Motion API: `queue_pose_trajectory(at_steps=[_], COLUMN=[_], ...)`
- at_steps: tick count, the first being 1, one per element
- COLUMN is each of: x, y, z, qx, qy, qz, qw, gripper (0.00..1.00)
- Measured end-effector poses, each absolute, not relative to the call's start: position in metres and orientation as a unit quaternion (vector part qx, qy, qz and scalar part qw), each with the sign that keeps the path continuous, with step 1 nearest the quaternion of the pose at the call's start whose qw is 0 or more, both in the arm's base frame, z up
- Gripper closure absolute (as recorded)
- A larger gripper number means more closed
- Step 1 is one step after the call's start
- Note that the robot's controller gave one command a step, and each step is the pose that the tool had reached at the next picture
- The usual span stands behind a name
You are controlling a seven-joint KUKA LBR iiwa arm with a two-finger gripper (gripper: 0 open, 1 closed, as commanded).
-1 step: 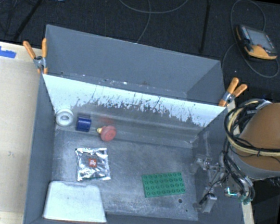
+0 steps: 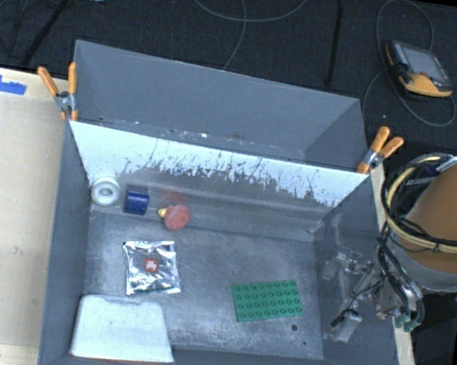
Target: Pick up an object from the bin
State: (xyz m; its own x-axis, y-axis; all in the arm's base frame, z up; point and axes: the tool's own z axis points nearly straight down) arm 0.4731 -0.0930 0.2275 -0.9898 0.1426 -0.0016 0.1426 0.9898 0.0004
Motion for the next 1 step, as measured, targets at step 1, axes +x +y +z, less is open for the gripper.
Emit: queue_pose_trajectory(at_steps=[1], x=[0.4802], y=[-0.0801], z=[0.1584], qx=[-0.115], qy=[0.993], qz=[0.001], qw=[-0.003], gripper=[0.00])
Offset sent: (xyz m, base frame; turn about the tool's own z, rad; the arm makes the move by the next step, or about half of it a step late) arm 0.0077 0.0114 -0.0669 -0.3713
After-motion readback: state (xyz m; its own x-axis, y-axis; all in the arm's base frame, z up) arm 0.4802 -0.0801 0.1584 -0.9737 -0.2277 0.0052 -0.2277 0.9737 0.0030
